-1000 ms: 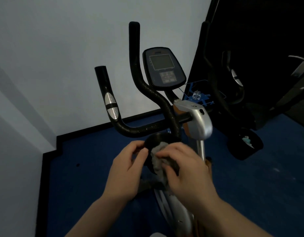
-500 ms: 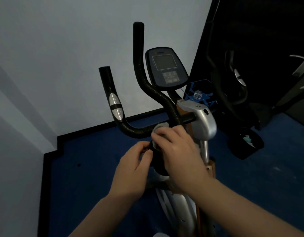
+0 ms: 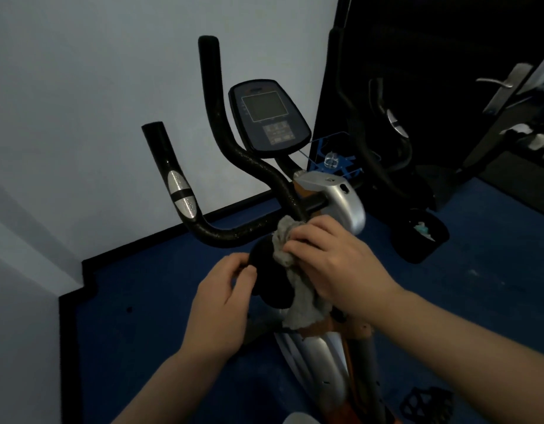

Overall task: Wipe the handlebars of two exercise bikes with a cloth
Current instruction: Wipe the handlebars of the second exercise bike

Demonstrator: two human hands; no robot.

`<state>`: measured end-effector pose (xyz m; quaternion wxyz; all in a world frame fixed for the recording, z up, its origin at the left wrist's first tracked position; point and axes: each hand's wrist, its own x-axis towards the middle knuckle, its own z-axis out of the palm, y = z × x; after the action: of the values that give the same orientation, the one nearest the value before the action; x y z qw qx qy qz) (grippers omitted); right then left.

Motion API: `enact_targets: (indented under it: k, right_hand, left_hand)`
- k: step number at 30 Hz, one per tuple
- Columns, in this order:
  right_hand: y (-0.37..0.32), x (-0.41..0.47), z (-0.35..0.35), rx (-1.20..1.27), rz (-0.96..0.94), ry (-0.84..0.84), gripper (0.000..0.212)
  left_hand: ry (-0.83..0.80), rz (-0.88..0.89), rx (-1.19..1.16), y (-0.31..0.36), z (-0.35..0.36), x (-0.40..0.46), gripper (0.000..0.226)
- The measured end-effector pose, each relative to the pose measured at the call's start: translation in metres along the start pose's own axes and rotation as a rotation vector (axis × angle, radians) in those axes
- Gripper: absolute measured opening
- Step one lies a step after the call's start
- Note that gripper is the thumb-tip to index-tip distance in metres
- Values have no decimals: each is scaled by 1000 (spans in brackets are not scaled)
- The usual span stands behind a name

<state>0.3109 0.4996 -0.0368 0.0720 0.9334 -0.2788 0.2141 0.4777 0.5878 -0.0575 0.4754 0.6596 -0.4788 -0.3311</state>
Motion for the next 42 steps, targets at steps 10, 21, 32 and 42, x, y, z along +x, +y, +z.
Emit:
enact_targets:
  k: [10, 21, 32, 42]
  right_hand:
    - [-14, -10, 6, 64, 255, 177, 30]
    - [-68, -40, 13, 484, 692, 296, 21]
    - [-71, -4, -9, 537, 680, 233, 21]
    - [-52, -19, 2, 236, 845, 261, 25]
  left_hand:
    - [-21, 6, 13, -4, -3, 1, 20]
    - [-27, 36, -11, -6, -2, 3, 18]
    - [-128, 31, -23, -7, -10, 8, 19]
    - [-81, 288, 118, -1, -22, 19, 33]
